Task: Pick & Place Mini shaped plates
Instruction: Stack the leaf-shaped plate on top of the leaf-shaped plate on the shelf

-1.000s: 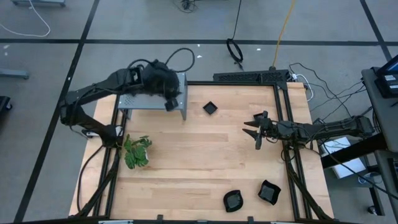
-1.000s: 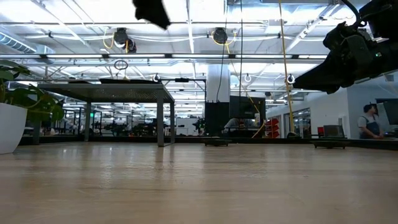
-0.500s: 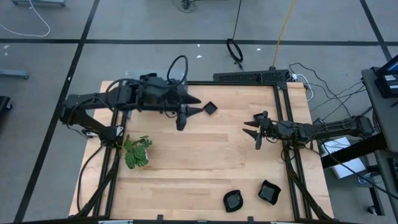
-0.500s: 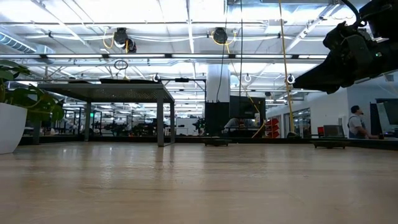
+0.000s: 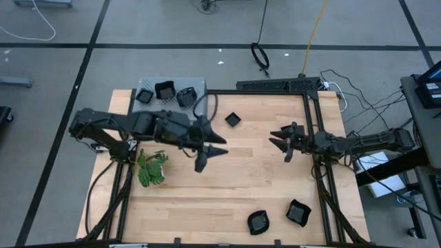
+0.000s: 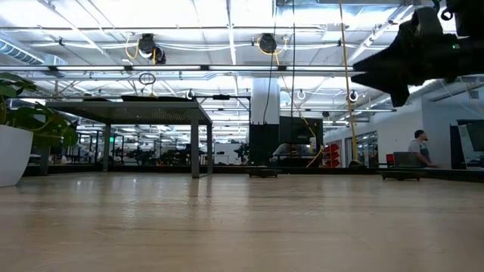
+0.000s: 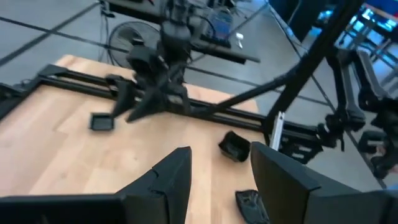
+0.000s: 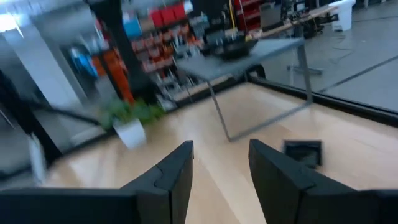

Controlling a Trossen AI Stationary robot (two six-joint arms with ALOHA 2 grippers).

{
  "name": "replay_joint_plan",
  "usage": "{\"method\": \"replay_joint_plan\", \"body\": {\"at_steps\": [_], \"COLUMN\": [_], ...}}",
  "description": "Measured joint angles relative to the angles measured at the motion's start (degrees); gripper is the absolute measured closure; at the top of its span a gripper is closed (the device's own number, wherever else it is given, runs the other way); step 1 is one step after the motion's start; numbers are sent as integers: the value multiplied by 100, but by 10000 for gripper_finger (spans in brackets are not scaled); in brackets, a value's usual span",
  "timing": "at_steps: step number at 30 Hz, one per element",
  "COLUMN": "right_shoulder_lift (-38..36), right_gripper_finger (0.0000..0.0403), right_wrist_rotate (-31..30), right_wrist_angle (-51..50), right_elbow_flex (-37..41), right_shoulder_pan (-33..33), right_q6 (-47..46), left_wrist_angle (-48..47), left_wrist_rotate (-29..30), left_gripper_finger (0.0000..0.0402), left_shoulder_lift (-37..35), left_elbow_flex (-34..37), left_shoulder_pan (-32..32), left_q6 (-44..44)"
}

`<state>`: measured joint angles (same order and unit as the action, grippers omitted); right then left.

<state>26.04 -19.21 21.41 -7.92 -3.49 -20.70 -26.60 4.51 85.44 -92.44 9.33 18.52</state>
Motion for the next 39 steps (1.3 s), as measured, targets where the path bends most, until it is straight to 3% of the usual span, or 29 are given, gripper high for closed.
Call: {"method": "replay_joint_plan", "body": {"at_steps": [12, 17, 23, 27, 31, 35, 39], "right_shoulder_lift": [2, 23, 182, 504, 1024, 1660, 2358], "right_gripper_finger": [257, 257, 257, 257, 257, 257, 257], "right_wrist_rotate": [-6, 35, 916, 1589, 2527, 3604, 3755], "right_wrist_angle": [795, 751, 433, -672, -1406, -1254, -926], "right_elbow_flex": [0, 0, -21, -331, -709, -865, -967], "right_shoulder_pan": [0, 0, 0, 0, 0, -45, -285], "right_q6": [-1220, -1216, -1037, -1071, -497, 73, 500], "left_wrist_angle": [-6, 29, 138, 228, 420, 625, 783], "left_wrist_rotate": [580, 662, 663, 662, 662, 660, 660], "left_gripper_finger": [231, 231, 231, 231, 231, 231, 231], "left_shoulder_lift": [528, 539, 515, 511, 508, 508, 508], "left_elbow_flex": [2, 2, 2, 2, 2, 2, 2], "left_shoulder_pan": [296, 297, 286, 286, 286, 278, 240], "left_q6": [326, 238, 220, 221, 223, 202, -54]}}
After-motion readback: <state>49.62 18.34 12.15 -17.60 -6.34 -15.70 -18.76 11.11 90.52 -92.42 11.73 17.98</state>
